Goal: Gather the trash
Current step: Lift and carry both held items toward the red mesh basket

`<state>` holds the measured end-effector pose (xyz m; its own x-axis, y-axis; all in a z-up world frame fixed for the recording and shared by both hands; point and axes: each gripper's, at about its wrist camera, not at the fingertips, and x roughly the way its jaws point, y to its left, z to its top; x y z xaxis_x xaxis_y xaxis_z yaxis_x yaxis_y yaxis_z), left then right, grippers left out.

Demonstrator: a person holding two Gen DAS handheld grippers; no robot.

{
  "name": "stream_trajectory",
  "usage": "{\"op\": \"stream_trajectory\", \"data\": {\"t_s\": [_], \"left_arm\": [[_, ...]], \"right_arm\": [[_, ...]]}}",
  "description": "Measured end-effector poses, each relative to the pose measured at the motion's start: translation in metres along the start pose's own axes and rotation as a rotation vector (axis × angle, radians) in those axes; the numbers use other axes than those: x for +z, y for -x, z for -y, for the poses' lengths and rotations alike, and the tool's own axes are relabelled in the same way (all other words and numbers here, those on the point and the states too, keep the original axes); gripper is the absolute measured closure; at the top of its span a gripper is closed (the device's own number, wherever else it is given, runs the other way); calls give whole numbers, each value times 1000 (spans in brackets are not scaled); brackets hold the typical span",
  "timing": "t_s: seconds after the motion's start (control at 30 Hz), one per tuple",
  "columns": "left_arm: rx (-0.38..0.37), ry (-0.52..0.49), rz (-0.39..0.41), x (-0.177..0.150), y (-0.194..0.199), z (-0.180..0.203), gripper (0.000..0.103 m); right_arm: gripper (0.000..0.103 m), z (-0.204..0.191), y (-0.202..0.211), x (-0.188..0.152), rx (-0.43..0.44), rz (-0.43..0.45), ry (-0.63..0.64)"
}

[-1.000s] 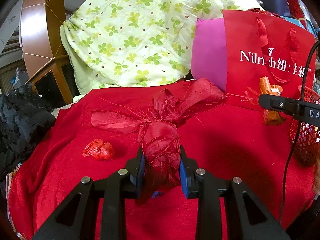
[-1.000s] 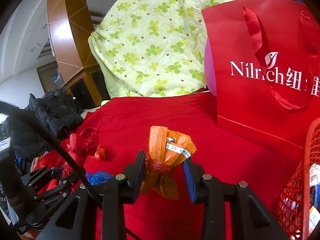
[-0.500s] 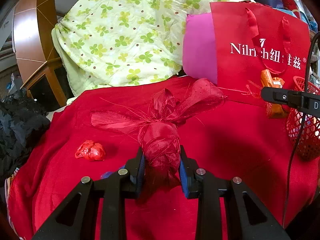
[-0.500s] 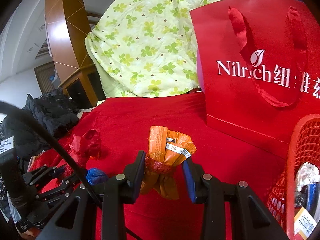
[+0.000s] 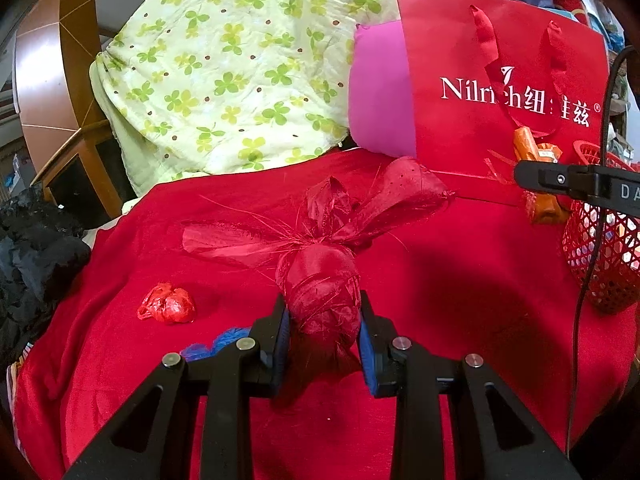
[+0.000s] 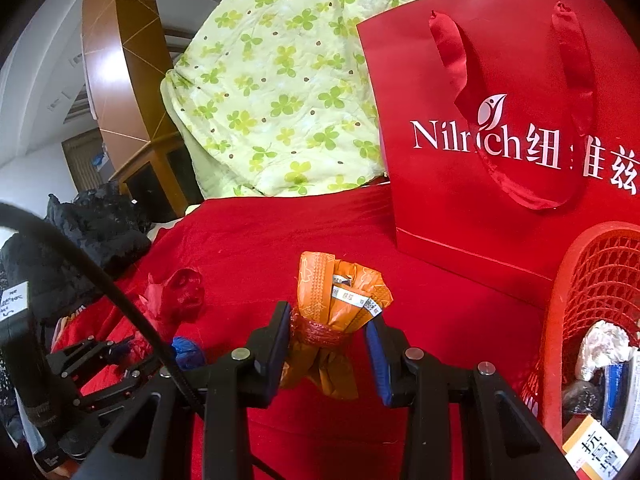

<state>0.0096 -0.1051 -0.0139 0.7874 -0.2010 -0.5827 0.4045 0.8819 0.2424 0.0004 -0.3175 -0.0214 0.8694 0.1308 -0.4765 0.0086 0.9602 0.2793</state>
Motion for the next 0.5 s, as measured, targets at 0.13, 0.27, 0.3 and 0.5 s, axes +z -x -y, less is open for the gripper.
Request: {"op": "stream_trajectory", "data": {"t_s": [0.13,0.27,0.3,0.5], "left_arm": [[-7,-4,3,0,2,2,71],[-17,-2,8,1,5,3,71],[-18,-3,10,1,6,3,71],[-26,5,23,-1,12,-1,71]], "right_arm": [[64,0,-1,-1,-8,-2,-5],[64,-6,-1,-1,-12,5,-10],[64,-5,-2,0,-12,6,-9],[64,-11,-6,-1,-24,8,-12]]}}
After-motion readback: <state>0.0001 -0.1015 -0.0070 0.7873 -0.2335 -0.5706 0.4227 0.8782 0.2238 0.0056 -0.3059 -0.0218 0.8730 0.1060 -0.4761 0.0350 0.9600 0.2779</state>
